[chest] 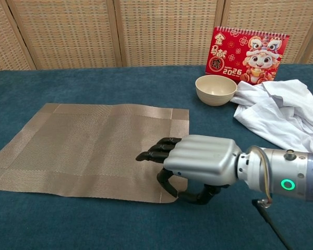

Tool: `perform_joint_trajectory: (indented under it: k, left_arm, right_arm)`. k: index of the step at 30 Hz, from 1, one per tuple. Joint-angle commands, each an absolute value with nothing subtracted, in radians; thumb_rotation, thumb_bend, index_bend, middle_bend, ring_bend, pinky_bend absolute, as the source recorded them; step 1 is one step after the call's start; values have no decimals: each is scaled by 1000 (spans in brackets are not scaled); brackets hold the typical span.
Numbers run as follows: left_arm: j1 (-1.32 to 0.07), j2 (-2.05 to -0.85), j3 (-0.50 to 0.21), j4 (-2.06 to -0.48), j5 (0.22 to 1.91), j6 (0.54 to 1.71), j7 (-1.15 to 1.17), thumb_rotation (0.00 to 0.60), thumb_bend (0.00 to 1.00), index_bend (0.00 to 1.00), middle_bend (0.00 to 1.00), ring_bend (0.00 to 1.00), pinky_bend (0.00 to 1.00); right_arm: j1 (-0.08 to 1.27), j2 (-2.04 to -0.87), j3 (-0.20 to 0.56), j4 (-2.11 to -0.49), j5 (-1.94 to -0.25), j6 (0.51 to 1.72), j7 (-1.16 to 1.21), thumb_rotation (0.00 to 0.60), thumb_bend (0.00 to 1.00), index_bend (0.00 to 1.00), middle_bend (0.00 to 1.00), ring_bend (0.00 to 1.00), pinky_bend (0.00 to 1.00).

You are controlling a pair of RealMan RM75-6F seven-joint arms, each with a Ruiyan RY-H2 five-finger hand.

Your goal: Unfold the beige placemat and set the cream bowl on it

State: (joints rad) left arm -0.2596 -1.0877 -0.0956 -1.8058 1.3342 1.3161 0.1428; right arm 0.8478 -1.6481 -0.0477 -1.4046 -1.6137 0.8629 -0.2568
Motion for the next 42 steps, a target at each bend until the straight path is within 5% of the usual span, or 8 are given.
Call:
perform_joint_trajectory:
  k: [1,15,42]
  left_arm:
    - [-258,-1088,-93,-1810,1340,1319,147,600,0,0,0,0,0]
    - [-258,-1098,-84,-1818,1354,1323,174,600,0,0,0,0,0]
    - [-259,-1113,-76,-1825,1359,1325,212,600,0,0,0,0,0]
  right_arm:
    - [826,-1580,-90,-1444,-1656,899,-270,600,651,675,75,0,0]
    - [766,-1417,-203,-1504,-1799,1005,-254,600,651,675,80,0,0]
    - [675,-1304,-253,-1429,-1857,1065,-241,600,654,678,74,0,0]
